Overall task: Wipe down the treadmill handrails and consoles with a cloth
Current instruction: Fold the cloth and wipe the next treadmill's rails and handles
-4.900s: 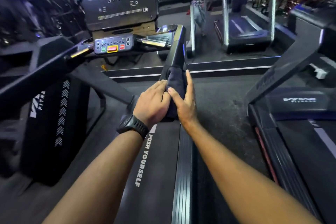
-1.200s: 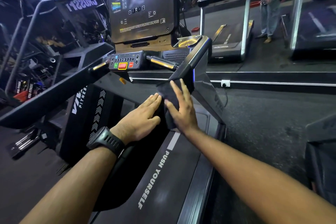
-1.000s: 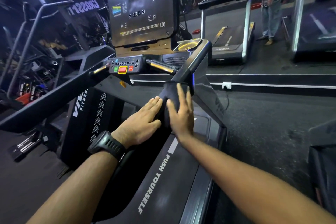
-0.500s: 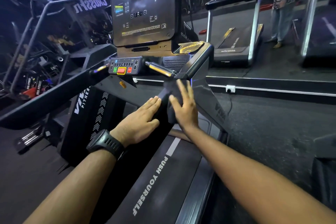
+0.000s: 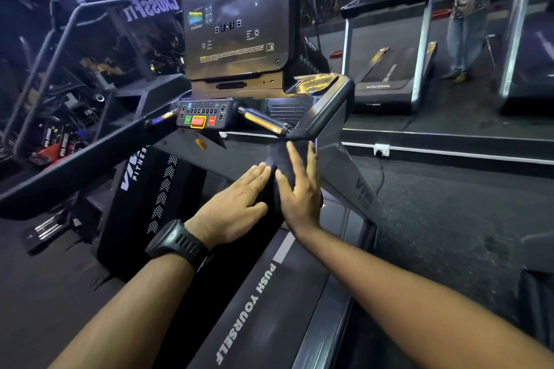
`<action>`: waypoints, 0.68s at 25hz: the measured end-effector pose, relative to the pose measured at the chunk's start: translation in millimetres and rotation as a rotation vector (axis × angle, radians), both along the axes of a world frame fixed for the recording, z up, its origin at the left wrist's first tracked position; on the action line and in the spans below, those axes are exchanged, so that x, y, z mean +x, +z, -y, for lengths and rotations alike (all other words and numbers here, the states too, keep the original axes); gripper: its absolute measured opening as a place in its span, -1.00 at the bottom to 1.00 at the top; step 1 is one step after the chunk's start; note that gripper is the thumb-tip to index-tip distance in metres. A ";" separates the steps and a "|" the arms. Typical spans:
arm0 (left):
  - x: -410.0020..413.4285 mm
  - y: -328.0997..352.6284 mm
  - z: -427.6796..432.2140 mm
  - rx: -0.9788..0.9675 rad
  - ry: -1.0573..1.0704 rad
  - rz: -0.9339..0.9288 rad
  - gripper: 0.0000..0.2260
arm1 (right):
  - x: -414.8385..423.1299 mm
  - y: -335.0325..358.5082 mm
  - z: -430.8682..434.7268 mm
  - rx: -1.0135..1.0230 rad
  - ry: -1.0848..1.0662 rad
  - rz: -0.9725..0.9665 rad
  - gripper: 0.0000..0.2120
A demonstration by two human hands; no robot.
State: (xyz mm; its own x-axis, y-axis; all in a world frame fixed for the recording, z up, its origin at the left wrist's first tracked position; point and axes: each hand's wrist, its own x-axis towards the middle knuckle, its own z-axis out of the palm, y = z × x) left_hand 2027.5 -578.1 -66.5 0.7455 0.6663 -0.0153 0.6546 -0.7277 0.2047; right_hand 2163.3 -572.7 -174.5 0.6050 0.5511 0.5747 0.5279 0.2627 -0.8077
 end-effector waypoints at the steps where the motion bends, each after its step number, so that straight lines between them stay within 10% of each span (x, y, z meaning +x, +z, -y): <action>1: 1.7 0.1 -3.2 0.005 -0.003 0.000 -0.35 | 9.3 -8.6 1.0 0.045 0.053 0.213 -0.45; 3: 5.6 1.4 -6.9 0.016 -0.016 -0.003 -0.35 | 38.3 -6.6 -14.3 0.001 0.050 0.219 -0.46; 6: 9.5 -0.1 -8.8 0.004 -0.034 0.005 -0.35 | 28.6 14.5 -20.9 -0.169 -0.085 -0.313 -0.47; 10: 11.8 1.4 -12.6 0.005 -0.047 0.017 -0.36 | 38.7 -9.3 -15.7 0.038 0.041 0.209 -0.46; 13: 15.1 -0.3 -15.4 0.022 -0.052 -0.002 -0.37 | 48.3 15.1 -33.7 -0.151 -0.075 -0.333 -0.46; 17: 26.1 0.3 -23.7 0.047 -0.066 -0.002 -0.38 | 35.9 -11.9 -18.6 0.011 0.019 0.225 -0.46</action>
State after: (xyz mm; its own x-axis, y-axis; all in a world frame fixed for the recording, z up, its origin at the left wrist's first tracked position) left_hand 2053.5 -554.4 -66.2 0.7877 0.6159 0.0139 0.6054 -0.7780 0.1679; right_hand 2199.2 -554.2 -186.5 0.4505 0.5538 0.7003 0.6892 0.2828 -0.6671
